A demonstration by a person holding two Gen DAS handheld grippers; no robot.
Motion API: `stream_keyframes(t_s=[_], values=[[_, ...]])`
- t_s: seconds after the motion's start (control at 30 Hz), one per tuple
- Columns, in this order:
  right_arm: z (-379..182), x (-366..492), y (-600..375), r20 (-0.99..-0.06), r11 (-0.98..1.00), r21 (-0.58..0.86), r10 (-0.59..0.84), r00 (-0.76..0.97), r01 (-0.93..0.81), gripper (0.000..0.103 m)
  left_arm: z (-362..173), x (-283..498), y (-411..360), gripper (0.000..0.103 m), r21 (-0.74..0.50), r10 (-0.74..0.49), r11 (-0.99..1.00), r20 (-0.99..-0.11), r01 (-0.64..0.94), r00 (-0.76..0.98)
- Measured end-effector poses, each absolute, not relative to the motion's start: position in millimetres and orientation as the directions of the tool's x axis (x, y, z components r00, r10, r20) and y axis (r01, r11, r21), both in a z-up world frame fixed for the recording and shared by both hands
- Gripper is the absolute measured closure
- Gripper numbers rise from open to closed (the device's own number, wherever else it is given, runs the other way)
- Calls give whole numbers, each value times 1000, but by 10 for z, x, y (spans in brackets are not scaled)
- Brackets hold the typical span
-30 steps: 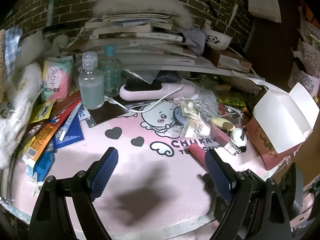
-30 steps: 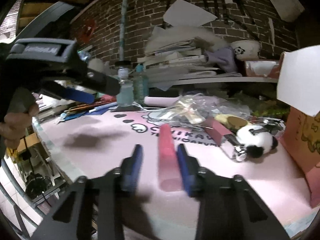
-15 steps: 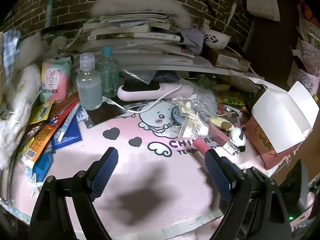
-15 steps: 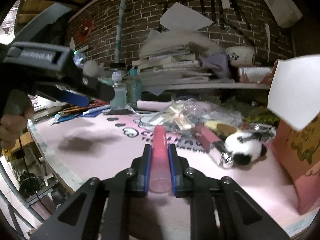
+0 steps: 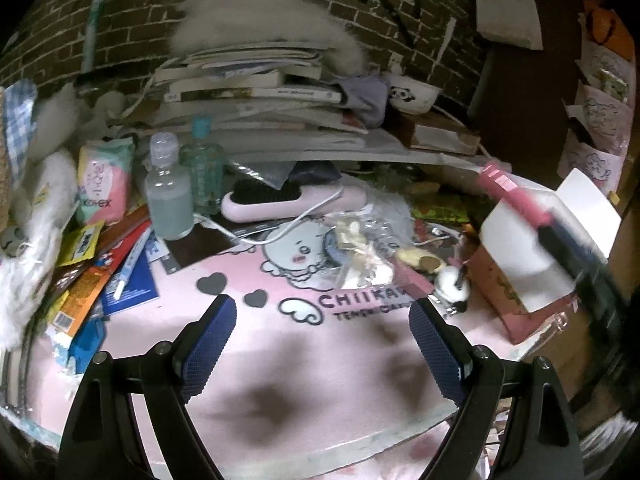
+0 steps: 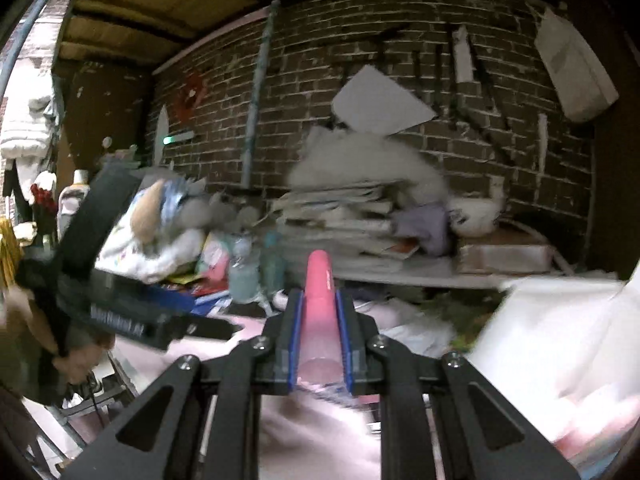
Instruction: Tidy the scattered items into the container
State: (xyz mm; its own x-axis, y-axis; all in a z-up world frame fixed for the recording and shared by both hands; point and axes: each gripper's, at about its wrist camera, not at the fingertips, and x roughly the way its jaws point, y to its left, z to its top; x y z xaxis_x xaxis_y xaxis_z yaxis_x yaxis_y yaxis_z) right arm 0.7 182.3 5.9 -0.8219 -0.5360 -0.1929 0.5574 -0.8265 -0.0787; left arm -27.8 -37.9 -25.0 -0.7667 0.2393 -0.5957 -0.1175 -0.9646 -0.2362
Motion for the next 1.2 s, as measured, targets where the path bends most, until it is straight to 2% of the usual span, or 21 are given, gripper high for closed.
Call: stream_keyframes(t_s=[0.13,0.33,0.6,0.73,1.0,1.2], values=[[400,-82,2284,-279,-860,-65,-471,-837,506,89,-234,-327,-203,16,-233,277,-958,-596,-168,-754],[596,-348,2853,-483,-908,-121,-300,-823,402,89,-202,-399,74,16,-219,313,-949,-589,-226,-745],[328,-840,3024,-758,-896,-95,-217,-615,433,89,-199,-390,212,16,-182,299,-954,-601,-237,-742],[234,-998,2967,-848,-883,-60,-200,-490,465,89,-194,-385,194,16,-180,291,-957,-605,-229,-741],[118,-1308,3071,-945,-905,51,-181,-273,422,88,-172,-366,181,16,-160,273,-962,-607,-221,-746],[107,-1358,3103,-954,-908,56,-171,-245,415,88,-165,-366,188,16,-146,264,-964,-610,-222,-747]])
